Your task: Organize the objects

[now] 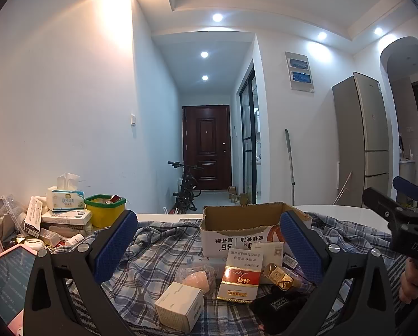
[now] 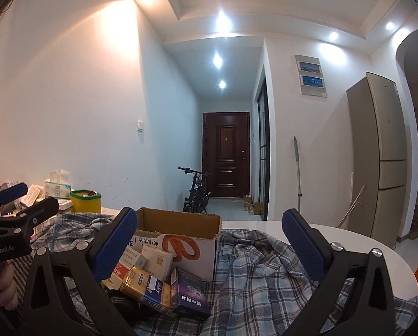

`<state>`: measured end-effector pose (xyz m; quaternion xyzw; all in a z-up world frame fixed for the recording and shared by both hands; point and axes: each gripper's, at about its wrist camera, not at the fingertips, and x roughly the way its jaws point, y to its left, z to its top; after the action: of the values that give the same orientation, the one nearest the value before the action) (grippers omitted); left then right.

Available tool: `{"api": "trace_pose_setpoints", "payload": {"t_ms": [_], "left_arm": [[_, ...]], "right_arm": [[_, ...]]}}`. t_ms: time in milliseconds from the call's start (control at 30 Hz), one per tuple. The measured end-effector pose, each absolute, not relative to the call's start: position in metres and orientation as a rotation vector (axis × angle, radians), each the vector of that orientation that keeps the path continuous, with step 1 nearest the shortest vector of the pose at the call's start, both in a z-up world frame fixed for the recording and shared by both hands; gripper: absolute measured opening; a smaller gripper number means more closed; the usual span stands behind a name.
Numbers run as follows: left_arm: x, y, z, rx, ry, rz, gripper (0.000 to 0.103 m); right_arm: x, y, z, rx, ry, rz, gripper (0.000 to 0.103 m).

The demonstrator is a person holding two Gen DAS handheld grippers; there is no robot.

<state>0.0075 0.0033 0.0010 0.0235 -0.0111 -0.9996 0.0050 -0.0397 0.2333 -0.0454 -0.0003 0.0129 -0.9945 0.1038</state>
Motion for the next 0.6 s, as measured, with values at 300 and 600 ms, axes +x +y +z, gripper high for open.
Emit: {"api": "trace_pose_setpoints", "payload": {"t_ms": [300, 600], "left_arm": [[0.007, -0.011, 0.001, 0.096, 0.082, -3.129, 0.103], [0.009, -0.009, 0.002, 0.087, 0.047, -3.117, 0.103]], "right_arm": [[-0.054, 0.249, -0.051, 0.088, -0.085, -2.958, 0.103], [-0.053, 0.245, -0.049, 0.073, -0.062, -2.971, 0.103]]}}
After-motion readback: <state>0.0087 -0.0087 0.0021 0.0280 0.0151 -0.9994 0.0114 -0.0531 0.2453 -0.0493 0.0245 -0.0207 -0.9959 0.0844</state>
